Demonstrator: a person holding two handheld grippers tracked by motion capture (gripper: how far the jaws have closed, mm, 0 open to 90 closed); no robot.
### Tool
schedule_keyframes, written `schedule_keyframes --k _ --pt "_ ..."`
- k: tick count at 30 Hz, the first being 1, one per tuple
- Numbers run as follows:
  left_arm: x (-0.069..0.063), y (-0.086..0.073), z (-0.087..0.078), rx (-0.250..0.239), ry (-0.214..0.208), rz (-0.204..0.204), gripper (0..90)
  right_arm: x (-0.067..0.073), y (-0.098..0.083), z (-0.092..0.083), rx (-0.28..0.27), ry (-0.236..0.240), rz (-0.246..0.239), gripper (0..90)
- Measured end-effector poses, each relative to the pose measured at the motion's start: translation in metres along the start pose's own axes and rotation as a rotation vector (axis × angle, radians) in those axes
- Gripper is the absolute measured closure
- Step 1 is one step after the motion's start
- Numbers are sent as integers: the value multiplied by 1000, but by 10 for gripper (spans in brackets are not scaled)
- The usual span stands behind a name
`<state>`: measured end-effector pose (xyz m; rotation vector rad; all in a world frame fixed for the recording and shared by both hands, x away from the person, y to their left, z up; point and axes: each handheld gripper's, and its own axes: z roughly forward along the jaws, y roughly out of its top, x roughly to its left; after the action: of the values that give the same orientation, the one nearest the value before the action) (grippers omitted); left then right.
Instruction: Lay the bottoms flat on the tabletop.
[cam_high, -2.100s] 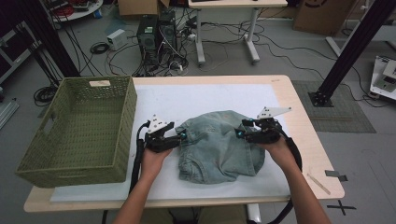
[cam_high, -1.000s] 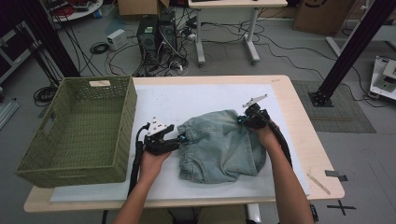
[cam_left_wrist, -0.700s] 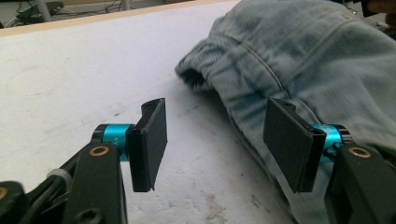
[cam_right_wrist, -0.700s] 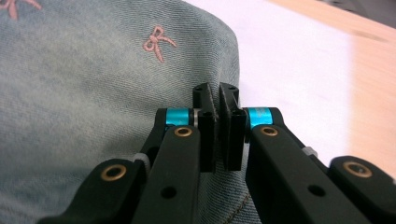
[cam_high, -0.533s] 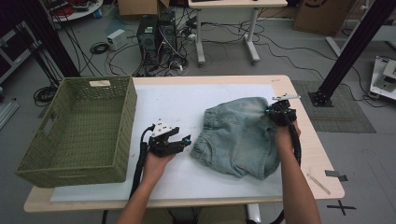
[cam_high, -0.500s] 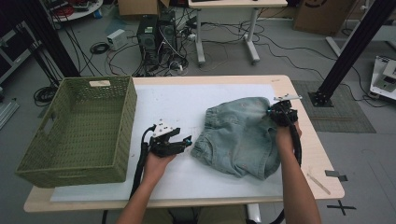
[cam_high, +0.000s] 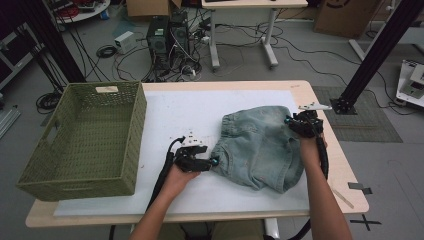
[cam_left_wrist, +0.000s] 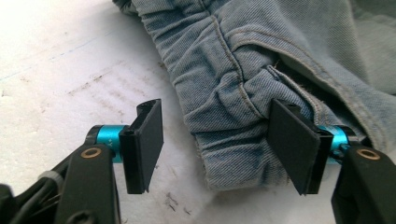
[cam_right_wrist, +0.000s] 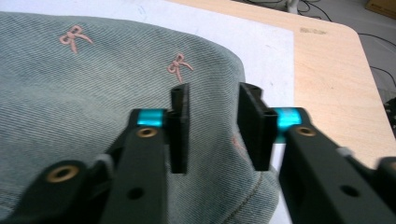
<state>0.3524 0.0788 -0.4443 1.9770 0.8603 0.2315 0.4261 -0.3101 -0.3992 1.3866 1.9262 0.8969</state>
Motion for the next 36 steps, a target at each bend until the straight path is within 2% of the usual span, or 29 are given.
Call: schedule_keyframes --k 2,3,4,5,6,7,8,12,16,18,19,22,23,26,31,34,36 --pt "-2 -1 5 25 -14 3 482 1 0 -1 -3 8 5 607" --pt "-5 0 7 28 -2 6 551 1 0 -1 -3 12 -1 589" --pt "-8 1 9 29 18 16 572 2 -1 -1 -1 13 2 570" --pt "-10 2 10 20 2 20 629 2 -1 -1 -2 15 0 550" --pt "-13 3 11 17 9 36 811 2 -1 -1 -1 19 2 538" --pt "-16 4 12 21 28 58 871 2 -1 -2 -1 19 3 538" --pt "-17 4 13 22 38 76 883 3 -2 -2 -4 19 3 537" --pt "-12 5 7 -10 80 66 892 3 -3 -4 0 43 -2 537" --pt "-1 8 -6 -56 127 48 892 7 -6 -6 2 52 -20 544" --pt "7 9 -12 -72 157 34 894 8 -8 -6 9 59 -29 545" --pt "11 9 -16 -78 189 34 900 9 -9 -7 8 63 -32 545" --pt "30 11 -30 -109 231 -20 900 11 -9 -8 -2 80 -42 547" --pt "35 11 -34 -111 239 -26 900 12 -9 -9 -2 88 -49 552" --pt "40 11 -41 -128 228 -29 900 14 -9 -7 1 103 -72 555" --pt "33 10 -34 -137 141 10 882 18 -9 -4 12 101 -87 550" --pt "30 10 -26 -128 73 -15 668 18 -9 -5 9 107 -92 542" --pt "27 9 -23 -120 59 -8 573 17 -10 -6 2 108 -85 523"
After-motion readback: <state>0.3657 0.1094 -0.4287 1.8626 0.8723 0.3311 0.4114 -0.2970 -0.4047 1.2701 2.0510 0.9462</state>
